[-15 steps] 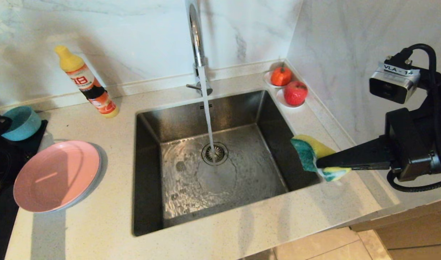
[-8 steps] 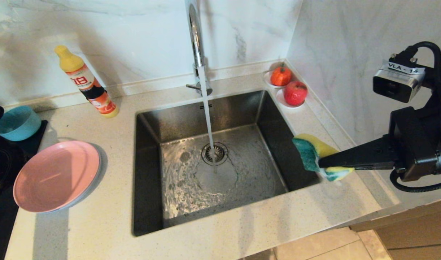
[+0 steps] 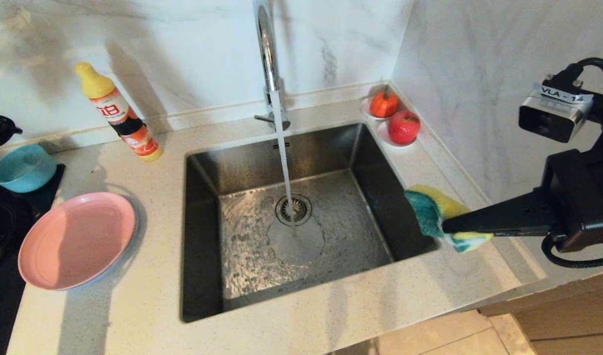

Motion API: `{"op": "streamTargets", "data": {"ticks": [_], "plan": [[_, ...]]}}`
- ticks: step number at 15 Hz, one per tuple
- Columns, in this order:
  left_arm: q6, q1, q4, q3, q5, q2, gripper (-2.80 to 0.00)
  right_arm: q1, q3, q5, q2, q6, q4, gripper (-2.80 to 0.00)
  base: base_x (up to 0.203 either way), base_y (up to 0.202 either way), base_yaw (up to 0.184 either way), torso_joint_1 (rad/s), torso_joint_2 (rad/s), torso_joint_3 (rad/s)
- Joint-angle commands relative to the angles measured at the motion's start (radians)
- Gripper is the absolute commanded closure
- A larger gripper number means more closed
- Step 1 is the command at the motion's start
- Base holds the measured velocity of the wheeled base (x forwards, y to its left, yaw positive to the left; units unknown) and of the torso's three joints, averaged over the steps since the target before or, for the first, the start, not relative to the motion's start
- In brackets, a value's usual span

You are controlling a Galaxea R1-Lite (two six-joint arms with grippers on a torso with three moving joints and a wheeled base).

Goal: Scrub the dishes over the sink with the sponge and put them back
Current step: Wash the plate

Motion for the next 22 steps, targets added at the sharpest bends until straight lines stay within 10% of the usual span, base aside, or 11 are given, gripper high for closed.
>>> {"op": "streamTargets", "data": {"ticks": [1,4,13,14,22], "plan": [[-0.001,-0.029,0.007,0.026,0.000,-0.081,0.00,-0.003,0.008,0.002,-0.005,0.003,0.001,0.00,0.000,0.000,0.000,0.000,0.00,0.000],[0.028,-0.052,0.047,0.097,-0.002,-0.166,0.00,-0.033,0.026,0.004,-0.006,0.003,-0.002,0.00,0.000,0.000,0.000,0.000,0.00,0.000],[0.509,-0.028,0.143,0.451,-0.015,-0.345,0.00,-0.075,0.031,0.004,0.014,0.001,-0.001,0.00,0.000,0.000,0.000,0.000,0.00,0.000],[0.526,-0.019,0.164,0.449,-0.017,-0.338,-2.80,-0.078,0.032,0.004,0.014,0.001,0.001,0.00,0.000,0.000,0.000,0.000,0.00,0.000],[0.625,0.009,0.318,0.460,-0.023,-0.235,-2.80,-0.109,0.073,0.007,0.015,-0.047,-0.005,0.00,0.000,0.000,0.000,0.000,0.00,0.000]]}}
